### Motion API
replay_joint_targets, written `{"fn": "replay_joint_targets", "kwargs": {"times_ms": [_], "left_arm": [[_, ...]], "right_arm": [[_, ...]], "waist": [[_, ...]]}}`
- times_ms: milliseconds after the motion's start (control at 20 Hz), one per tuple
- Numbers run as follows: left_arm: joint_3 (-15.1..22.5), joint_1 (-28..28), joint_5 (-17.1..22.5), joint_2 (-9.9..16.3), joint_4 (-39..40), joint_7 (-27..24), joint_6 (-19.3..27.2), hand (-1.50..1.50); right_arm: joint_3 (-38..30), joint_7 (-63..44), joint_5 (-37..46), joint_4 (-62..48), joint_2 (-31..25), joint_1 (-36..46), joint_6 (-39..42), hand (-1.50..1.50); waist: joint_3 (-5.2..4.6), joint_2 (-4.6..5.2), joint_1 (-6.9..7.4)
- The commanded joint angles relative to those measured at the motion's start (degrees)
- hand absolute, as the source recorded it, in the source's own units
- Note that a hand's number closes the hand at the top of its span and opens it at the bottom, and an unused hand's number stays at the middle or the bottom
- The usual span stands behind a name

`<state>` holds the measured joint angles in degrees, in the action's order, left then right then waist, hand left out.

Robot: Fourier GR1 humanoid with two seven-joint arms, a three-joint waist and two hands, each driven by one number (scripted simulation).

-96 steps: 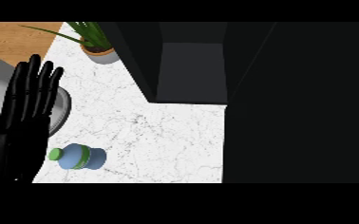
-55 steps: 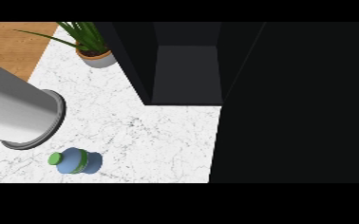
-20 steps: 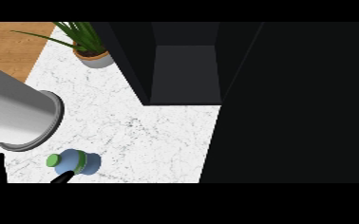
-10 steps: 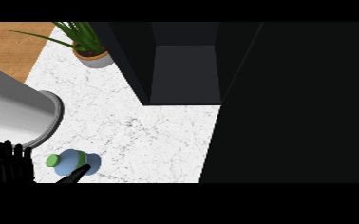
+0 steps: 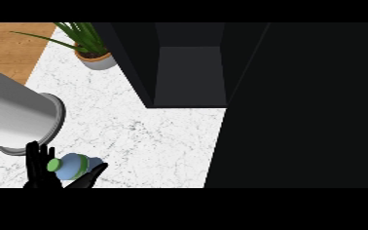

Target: Pick up the bottled water, place it into the cabinet and close the cabinet

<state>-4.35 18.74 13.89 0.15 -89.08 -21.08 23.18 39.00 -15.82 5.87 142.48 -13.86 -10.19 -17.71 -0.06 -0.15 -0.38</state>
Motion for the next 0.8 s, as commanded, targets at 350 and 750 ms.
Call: {"fn": "replay_joint_targets", "kwargs": {"times_ms": [350, 750], "left_arm": [[-1.31, -4.13, 4.35, -0.14, 13.29, -10.20, 1.67, -1.50], [-0.16, -8.47, 9.74, -0.13, 26.24, -20.88, 0.34, -1.50]], "right_arm": [[2.75, -5.54, 8.34, 5.24, 0.01, 2.68, -2.14, -1.50], [4.01, -1.35, 7.19, 2.31, -1.17, 1.30, -2.63, -1.50]], "waist": [[-0.02, 0.01, 0.14], [0.01, 0.03, -0.03]]}}
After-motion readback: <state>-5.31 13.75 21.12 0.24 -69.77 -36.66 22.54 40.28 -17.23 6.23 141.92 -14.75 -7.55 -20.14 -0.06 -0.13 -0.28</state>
